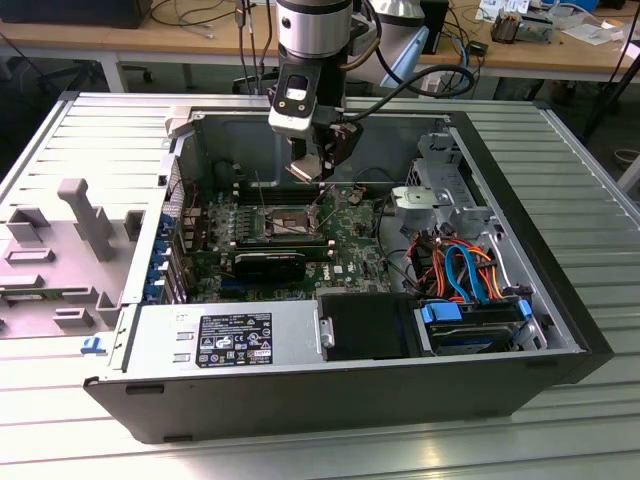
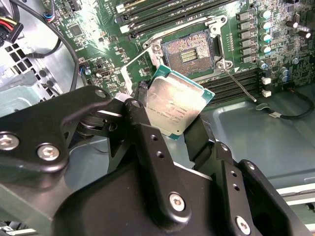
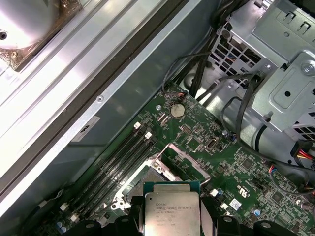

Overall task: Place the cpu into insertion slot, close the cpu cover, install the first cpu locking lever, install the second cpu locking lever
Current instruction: 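Place the cpu into insertion slot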

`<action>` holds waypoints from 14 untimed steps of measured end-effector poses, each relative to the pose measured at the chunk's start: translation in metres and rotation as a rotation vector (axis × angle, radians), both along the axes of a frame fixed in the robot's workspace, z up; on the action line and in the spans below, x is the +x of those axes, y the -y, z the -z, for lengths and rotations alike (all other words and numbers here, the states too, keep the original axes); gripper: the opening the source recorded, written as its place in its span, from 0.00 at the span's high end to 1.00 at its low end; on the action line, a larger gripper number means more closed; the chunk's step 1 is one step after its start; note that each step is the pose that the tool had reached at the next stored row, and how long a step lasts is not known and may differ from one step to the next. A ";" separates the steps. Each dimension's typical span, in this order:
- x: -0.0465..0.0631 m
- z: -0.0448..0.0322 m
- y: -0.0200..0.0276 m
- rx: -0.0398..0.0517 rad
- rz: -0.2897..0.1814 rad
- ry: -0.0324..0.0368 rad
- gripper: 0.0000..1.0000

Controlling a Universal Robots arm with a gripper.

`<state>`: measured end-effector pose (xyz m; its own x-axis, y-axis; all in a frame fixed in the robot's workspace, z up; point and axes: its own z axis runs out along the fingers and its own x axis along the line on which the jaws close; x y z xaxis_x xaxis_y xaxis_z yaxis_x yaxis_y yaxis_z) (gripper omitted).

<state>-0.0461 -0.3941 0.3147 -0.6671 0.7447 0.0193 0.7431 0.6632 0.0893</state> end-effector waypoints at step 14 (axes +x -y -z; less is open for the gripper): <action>0.000 0.0000 0.0000 0.0000 0.011 0.0000 0.46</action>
